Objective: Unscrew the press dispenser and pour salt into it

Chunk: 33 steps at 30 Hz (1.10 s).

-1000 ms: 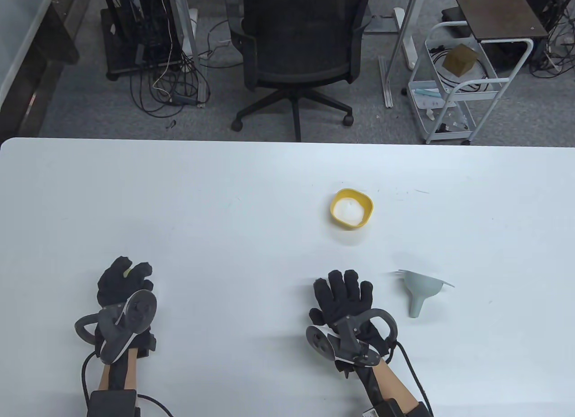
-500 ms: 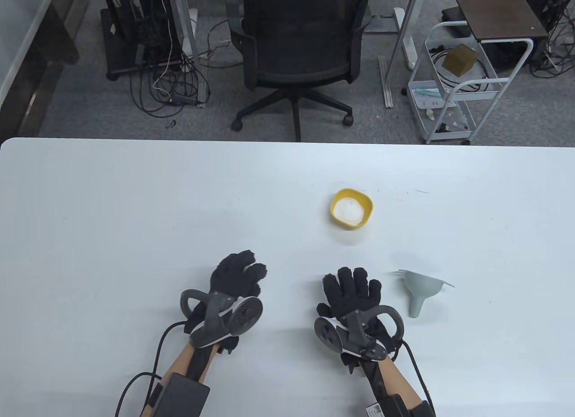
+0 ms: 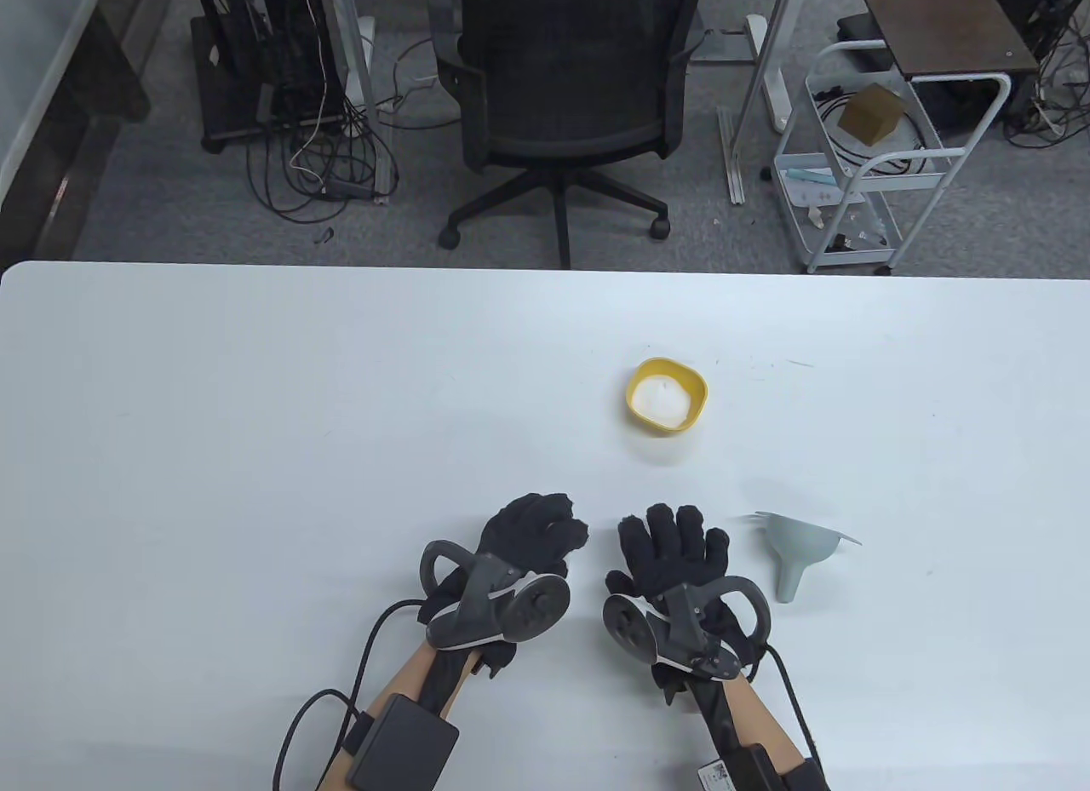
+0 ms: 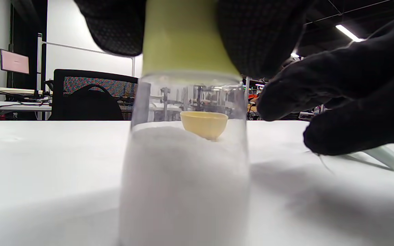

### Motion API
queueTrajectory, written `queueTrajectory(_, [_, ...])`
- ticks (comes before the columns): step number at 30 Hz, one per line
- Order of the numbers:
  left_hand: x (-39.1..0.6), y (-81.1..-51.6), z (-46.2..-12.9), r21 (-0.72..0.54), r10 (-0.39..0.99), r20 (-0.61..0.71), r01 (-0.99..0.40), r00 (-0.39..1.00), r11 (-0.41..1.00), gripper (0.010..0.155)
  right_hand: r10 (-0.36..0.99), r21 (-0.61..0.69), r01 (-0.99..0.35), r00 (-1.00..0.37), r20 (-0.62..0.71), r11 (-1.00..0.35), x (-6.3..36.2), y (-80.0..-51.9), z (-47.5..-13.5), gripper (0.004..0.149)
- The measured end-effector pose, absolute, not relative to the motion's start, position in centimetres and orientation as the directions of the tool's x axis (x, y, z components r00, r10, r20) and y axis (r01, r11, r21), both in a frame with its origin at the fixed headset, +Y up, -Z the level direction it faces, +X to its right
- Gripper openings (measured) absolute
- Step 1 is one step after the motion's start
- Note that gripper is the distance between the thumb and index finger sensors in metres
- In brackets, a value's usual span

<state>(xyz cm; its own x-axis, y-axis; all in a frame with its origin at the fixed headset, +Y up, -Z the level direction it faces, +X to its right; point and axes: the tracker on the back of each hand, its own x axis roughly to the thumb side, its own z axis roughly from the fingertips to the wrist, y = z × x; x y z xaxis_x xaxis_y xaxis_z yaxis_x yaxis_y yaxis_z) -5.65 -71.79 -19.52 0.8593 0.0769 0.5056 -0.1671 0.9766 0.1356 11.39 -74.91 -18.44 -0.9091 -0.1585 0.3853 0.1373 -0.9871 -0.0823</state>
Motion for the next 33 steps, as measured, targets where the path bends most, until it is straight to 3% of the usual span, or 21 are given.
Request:
queueTrajectory(9, [-7.3,-71.5,-18.9,0.1,0.149,0.488,-0.225,0.86,0.969,0.077,-0.149,-0.071,0.132,-0.909,0.39,-0.989,11.4,-75.0,-18.5,0.071])
queueTrajectory(13, [-8.6,-71.7,-18.5,0.047,0.231,0.449,-0.281,0.863,0.958,0.085,-0.073,0.0,0.081,-0.905,0.419,-0.997,11.1,-75.0,-18.6,0.085])
queueTrajectory(17, [-9.5,-72.1,-18.5,0.027,0.266,0.419,-0.305,0.868,0.952,0.087,0.11,0.172,-0.034,-0.881,0.459,-0.985,10.0,-75.0,-19.1,0.106])
queueTrajectory(23, [-9.8,-72.3,-18.8,0.002,0.305,0.408,-0.335,0.86,0.942,0.089,0.391,0.391,-0.234,-0.832,0.394,-0.89,7.9,-76.2,-21.1,0.118])
queueTrajectory(28, [-9.5,-72.5,-19.2,-0.048,0.353,0.406,-0.366,0.843,0.929,0.093,0.504,0.396,-0.369,-0.801,0.324,-0.841,7.2,-77.1,-22.2,0.113])
queueTrajectory(33, [-9.2,-73.0,-19.4,-0.117,0.376,0.438,-0.363,0.816,0.924,0.09,0.556,0.328,-0.465,-0.779,0.289,-0.822,7.2,-77.7,-22.3,0.091])
